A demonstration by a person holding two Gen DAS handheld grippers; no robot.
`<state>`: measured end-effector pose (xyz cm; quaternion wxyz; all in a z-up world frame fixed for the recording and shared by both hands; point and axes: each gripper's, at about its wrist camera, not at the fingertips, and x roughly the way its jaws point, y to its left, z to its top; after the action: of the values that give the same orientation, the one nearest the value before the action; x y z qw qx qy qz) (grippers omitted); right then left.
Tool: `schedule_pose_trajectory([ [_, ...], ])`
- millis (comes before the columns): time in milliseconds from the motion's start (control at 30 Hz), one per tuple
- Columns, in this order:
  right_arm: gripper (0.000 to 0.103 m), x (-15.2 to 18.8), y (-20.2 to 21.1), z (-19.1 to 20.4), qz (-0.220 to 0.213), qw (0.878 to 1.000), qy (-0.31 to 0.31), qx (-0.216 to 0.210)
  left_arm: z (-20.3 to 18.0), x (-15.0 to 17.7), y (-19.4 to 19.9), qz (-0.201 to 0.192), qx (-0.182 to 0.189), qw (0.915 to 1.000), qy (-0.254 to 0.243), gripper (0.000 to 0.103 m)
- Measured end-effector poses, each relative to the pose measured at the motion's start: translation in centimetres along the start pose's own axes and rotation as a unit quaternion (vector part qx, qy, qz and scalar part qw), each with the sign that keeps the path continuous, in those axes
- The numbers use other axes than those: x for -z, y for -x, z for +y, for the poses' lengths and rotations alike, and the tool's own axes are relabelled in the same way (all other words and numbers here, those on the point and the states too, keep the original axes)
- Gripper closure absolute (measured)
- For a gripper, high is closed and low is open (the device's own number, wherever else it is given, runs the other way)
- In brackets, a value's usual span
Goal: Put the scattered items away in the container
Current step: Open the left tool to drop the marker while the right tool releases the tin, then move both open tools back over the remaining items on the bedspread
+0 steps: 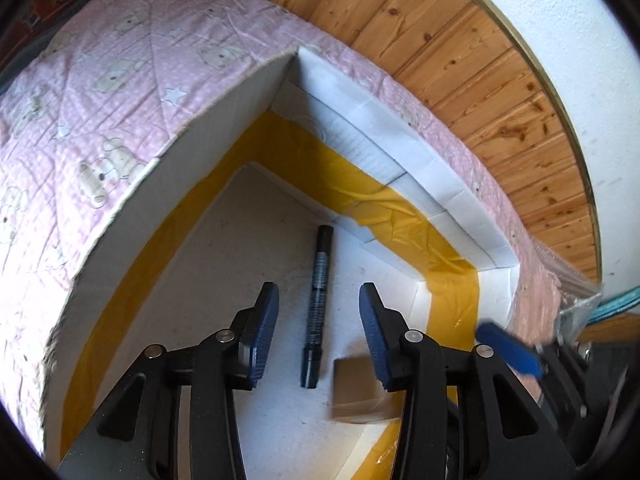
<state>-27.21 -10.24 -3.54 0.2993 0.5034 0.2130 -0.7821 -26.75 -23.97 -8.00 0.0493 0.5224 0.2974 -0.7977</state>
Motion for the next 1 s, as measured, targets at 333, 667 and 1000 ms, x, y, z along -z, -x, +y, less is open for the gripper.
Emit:
schedule_pose_trajectory([
  [333,0.072,6.1,7.2,-0.2,-0.116,0.989,-0.046,-0.081,-2.1,3.4,6.6,-0.078,-0.023,0.9966,-0.009,0.058],
  [667,0.072,11.3,12.7,0.0,-0.191,0.968,-0.094,-0.134,-5.6,7.8,11.2,-0.128,-0.023,0.9863,-0.101,0.058],
  [1000,0.071,17.3,17.1,-7.3,-0.183,0.961,-0.157,-0.138,-12.6,14.7,12.0,-0.048,0.08,0.9714,-0.218,0.058],
])
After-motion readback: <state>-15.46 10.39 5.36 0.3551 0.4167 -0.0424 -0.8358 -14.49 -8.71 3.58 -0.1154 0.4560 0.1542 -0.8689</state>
